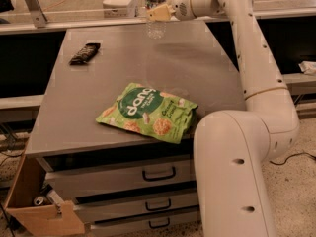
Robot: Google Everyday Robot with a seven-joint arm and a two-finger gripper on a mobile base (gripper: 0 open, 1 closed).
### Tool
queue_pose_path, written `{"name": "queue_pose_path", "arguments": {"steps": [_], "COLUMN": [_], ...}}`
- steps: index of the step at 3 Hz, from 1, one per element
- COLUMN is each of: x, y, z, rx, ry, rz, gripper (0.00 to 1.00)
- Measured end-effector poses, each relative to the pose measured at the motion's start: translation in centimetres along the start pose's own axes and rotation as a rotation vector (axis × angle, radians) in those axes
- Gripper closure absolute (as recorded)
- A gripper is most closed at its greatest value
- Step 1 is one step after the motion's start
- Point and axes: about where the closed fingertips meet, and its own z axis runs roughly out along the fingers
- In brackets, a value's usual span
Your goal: Pick water bottle
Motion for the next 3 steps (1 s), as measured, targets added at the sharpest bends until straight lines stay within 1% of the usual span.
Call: {"name": "queue_pose_path", "arguments": {"steps": [1, 2, 3], "x": [-1.5, -1.7, -1.4], "y": [1.1, 2.0, 2.3], "z": [-4.8, -9.6, -9.4], "rx": [-0.031, -0.081, -0.094], "ry": [0.023, 0.005, 0.009], "rz": [-0.071, -0.084, -0.082], "gripper": [1.0, 1.0, 1.0]}}
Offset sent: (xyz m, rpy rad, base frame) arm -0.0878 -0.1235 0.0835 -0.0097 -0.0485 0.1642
